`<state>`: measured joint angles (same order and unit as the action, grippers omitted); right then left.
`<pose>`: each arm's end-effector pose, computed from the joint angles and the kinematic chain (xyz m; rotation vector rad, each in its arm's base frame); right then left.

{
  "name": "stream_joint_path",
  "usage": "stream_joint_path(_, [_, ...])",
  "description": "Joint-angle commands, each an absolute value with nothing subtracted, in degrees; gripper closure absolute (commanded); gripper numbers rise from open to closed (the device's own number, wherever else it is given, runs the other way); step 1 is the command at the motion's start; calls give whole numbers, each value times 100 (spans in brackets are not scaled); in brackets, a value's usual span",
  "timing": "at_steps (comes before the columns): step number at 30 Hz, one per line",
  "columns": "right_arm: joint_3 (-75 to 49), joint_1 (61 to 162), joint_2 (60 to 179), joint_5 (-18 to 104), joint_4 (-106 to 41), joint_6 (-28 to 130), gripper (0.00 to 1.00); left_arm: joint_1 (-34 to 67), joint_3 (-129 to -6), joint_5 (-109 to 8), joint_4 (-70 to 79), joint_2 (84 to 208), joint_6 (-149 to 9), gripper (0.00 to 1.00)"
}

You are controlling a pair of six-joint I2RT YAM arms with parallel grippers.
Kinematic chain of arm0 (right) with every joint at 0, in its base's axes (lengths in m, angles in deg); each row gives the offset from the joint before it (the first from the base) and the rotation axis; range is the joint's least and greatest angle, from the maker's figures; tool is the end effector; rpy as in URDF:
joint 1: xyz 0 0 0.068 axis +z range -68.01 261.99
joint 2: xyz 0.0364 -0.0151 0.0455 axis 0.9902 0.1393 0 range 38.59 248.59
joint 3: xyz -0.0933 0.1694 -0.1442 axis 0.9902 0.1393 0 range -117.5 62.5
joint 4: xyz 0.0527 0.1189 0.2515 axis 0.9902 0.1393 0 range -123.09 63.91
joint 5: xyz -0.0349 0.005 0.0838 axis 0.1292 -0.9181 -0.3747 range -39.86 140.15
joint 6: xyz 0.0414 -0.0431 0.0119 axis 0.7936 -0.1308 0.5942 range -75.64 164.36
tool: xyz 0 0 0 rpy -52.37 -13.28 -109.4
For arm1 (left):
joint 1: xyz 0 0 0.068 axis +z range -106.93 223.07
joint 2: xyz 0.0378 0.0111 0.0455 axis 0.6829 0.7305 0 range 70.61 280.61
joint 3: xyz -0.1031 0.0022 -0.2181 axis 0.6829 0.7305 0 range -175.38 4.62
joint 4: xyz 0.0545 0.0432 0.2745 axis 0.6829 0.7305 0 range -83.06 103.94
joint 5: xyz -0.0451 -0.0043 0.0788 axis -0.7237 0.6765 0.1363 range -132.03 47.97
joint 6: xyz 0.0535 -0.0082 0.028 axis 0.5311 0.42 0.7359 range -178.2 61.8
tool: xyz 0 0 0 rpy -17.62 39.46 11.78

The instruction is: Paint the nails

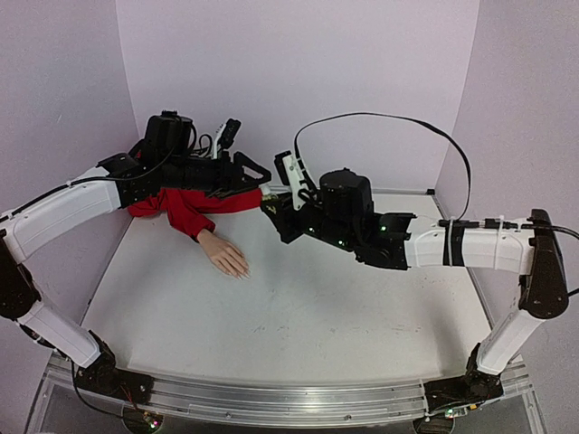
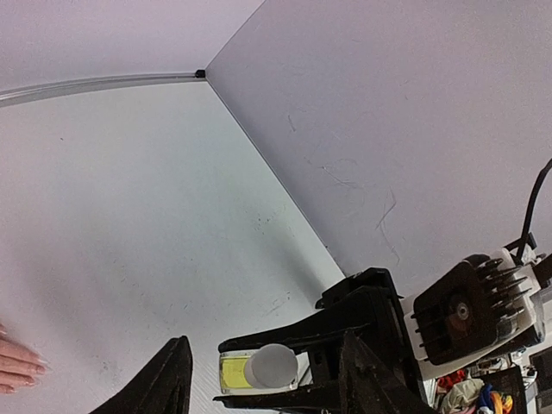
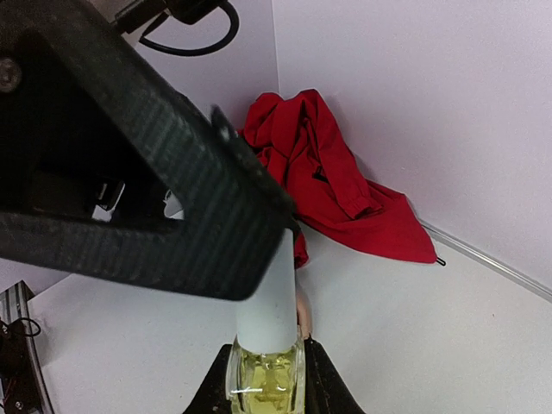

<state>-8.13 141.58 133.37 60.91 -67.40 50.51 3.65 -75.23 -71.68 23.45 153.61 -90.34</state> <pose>0.2226 0.3625 0.3099 -0.5017 1.3571 0.8187 0.2714 -0.2523 0.3500 0.5161 2.0388 -1.2958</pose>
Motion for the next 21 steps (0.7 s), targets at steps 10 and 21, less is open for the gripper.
stream_joint_path(10, [-1385, 14265, 13553, 6159, -7213, 4913, 100, 259, -7685, -7131, 2131, 15335, -8626, 86])
stream_joint_path(21, [-986, 13535, 12966, 2747, -7868, 5256, 100, -218, -7737, -10501, 2123, 15485, -6955, 98])
